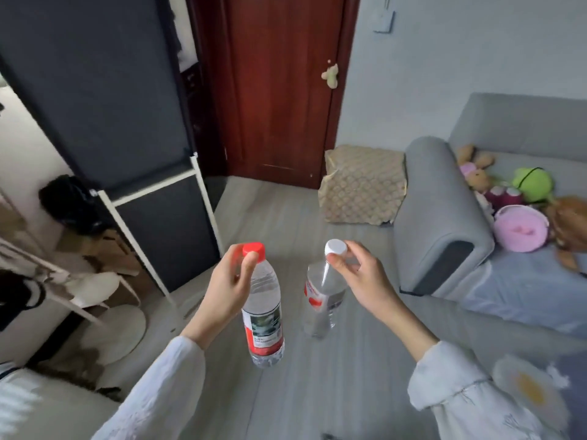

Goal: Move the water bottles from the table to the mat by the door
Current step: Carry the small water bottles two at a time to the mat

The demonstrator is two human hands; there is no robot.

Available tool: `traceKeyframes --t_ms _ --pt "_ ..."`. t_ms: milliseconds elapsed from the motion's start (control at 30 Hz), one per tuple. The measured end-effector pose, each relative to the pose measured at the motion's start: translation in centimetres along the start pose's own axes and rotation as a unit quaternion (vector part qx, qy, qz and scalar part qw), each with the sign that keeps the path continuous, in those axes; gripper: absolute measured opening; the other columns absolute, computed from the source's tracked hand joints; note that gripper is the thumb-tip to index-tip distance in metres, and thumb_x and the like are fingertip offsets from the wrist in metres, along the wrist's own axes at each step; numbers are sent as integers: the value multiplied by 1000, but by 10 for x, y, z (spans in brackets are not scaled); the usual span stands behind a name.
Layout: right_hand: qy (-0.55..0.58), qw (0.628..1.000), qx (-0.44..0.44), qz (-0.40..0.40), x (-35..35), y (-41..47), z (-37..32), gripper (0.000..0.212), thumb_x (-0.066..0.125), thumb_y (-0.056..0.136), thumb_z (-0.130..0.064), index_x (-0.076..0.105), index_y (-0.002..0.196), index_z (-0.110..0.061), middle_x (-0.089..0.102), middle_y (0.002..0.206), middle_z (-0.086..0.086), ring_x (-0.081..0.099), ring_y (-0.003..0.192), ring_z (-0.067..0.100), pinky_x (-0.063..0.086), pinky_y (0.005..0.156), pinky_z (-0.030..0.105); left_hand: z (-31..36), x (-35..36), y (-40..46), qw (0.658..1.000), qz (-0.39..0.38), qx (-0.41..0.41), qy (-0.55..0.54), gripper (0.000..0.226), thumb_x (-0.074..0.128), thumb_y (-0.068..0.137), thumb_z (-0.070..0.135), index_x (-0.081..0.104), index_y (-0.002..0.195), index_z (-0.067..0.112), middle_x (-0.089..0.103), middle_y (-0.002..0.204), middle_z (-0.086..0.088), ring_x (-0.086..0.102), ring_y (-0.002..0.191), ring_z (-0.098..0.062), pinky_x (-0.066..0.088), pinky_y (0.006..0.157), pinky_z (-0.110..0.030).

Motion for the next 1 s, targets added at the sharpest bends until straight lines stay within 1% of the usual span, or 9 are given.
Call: traceKeyframes --t_ms 100,167,233,367,500,600,733,900,1000 --pt "-11 999 11 32 -32 53 25 10 64 81 -23 59 89 -20 64 97 8 59 94 17 45 82 26 -5 41 66 999 -27 14 11 23 40 93 25 58 103 12 62 95 3 58 91 -6 39 78 -4" --pt "-15 999 15 45 -55 94 43 10 65 81 -24 60 89 -21 64 93 2 58 92 12 44 80 20 -8 71 113 999 -34 17 14 29 41 93 28 57 104 7 64 97 -6 59 91 -18 44 82 -22" --pt "-13 999 16 48 -77 137 59 9 65 81 -24 60 88 -24 62 92 -3 57 90 7 43 75 13 -10 99 161 999 -37 16 12 33 42 92 31 57 108 7 64 101 -8 58 93 -20 44 81 -30" --pt "-20 998 18 48 -120 221 80 13 65 80 -23 58 89 -29 62 95 -3 57 94 11 47 81 27 -5 151 251 999 -44 14 11 26 44 91 30 55 105 11 62 99 -3 57 91 -15 41 73 -15" --pt "-29 998 18 55 -157 302 97 12 65 81 -25 59 90 -27 62 96 -4 58 96 12 46 83 29 -6 192 333 999 -43 2 -1 25 44 92 24 55 107 6 61 100 -4 55 92 -15 37 70 0" --pt "-33 997 25 64 -182 358 117 12 64 81 -25 59 91 -28 62 98 -4 57 96 11 46 84 26 -9 223 390 999 -46 1 -2 27 44 93 21 55 109 3 60 101 -4 54 93 -15 37 69 -6" --pt "-41 996 32 70 -208 437 150 13 65 80 -26 60 92 -26 63 97 -4 57 93 9 41 74 6 -24 266 472 998 -57 2 2 29 44 93 22 55 111 3 61 101 -6 55 94 -16 35 72 -16" --pt "-76 994 44 71 -237 552 194 17 67 79 -28 61 93 -22 63 98 -5 58 95 10 40 74 4 -44 317 590 997 -72 11 0 26 44 93 22 58 109 5 63 101 -4 56 96 -17 39 81 -25" --pt "-91 992 49 72 -254 623 209 19 69 77 -27 61 93 -20 62 93 -8 58 90 8 38 72 1 -50 344 665 996 -85 12 -6 27 46 92 23 58 111 8 62 102 -1 56 98 -14 38 82 -24"
Point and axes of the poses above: each hand's wrist, its own y-axis towards the middle knuckle, its own x-axis out of the palm, z = x × y, the point moved 9 cm from there along y, towards the middle knuckle
